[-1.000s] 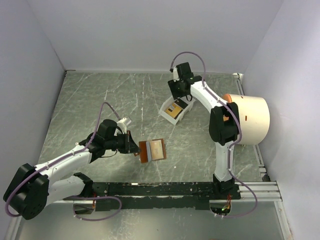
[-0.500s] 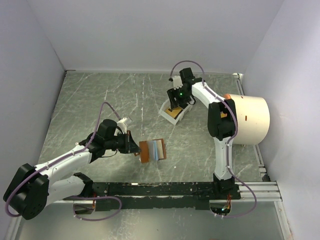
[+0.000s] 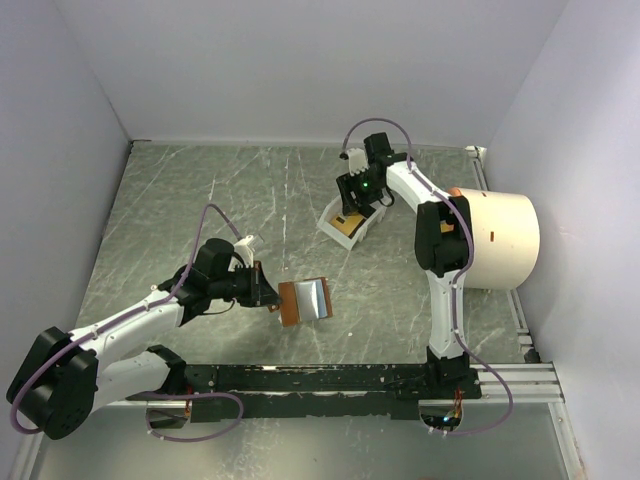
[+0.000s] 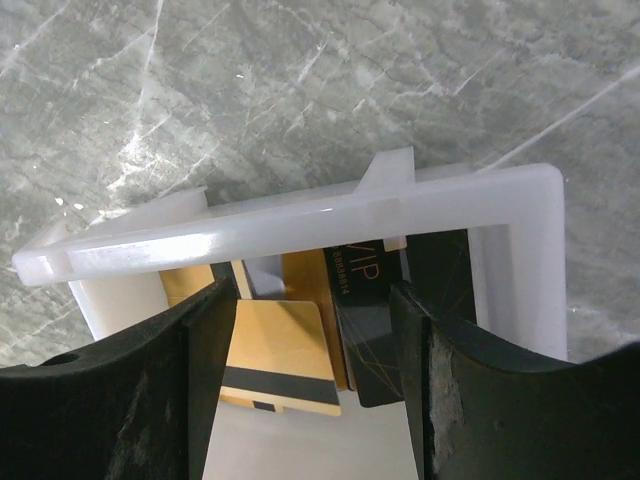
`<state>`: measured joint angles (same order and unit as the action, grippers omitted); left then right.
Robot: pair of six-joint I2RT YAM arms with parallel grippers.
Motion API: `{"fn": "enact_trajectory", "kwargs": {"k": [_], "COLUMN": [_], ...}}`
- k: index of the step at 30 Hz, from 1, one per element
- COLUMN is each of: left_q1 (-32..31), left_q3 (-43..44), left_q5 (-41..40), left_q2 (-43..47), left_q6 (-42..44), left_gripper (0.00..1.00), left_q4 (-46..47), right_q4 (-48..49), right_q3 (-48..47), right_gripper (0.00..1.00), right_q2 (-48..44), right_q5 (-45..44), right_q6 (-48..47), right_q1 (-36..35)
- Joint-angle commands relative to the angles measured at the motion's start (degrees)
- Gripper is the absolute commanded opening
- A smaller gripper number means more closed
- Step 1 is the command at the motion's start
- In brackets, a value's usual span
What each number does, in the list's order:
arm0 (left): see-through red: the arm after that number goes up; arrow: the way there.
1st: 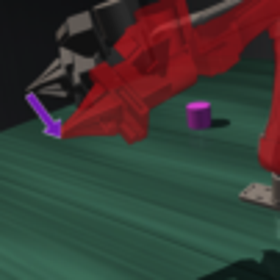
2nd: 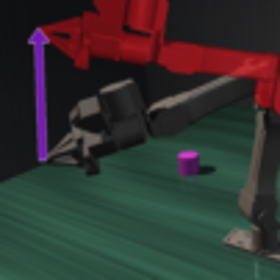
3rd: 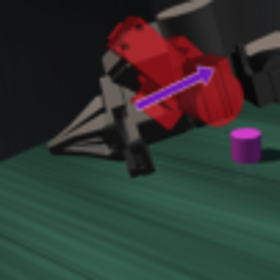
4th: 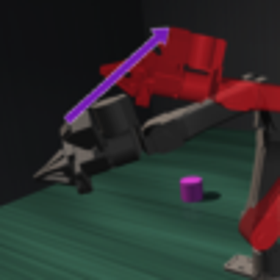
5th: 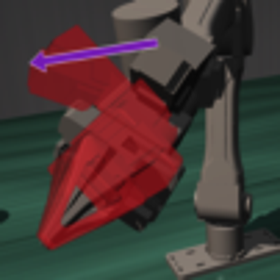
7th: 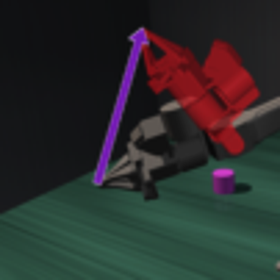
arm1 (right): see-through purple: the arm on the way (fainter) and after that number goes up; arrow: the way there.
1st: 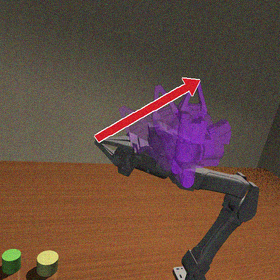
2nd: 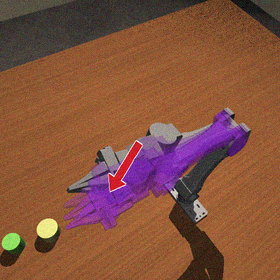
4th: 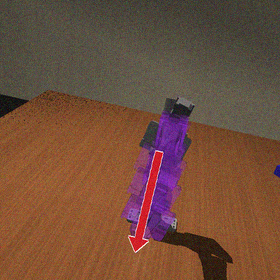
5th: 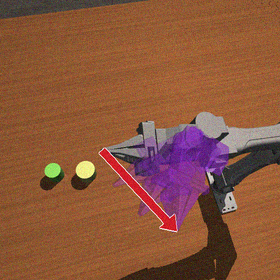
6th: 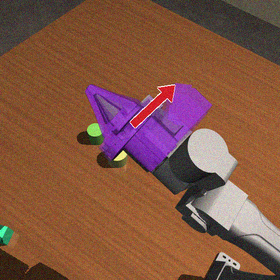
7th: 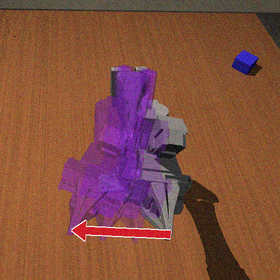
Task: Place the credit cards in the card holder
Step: Pick up the credit card from the storage box.
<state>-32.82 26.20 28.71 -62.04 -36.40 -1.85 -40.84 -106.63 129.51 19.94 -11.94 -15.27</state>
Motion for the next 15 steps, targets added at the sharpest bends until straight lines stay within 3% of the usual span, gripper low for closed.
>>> {"fn": "enact_trajectory", "kwargs": {"k": [1, 4, 15], "left_q1": [0.21, 0.21, 0.21], "left_q3": [1.08, 2.24, 2.44], "left_q5": [-1.48, -4.92, -4.74], "left_q2": [-0.04, -0.88, -1.27], "left_q6": [0.65, 1.13, 1.11], "left_gripper": [0.07, 0.07, 0.07], "left_q4": [0.24, -3.18, -3.28], "right_q4": [-6.2, -7.49, -8.68], "right_q3": [0.1, 0.19, 1.99], "right_gripper": [0.63, 0.63, 0.56], "right_q2": [3.67, 3.15, 1.31], "right_q5": [3.6, 5.03, 7.65], "right_q6": [-1.48, -1.75, -2.76], "right_q1": [-0.12, -0.12, 0.37]}}
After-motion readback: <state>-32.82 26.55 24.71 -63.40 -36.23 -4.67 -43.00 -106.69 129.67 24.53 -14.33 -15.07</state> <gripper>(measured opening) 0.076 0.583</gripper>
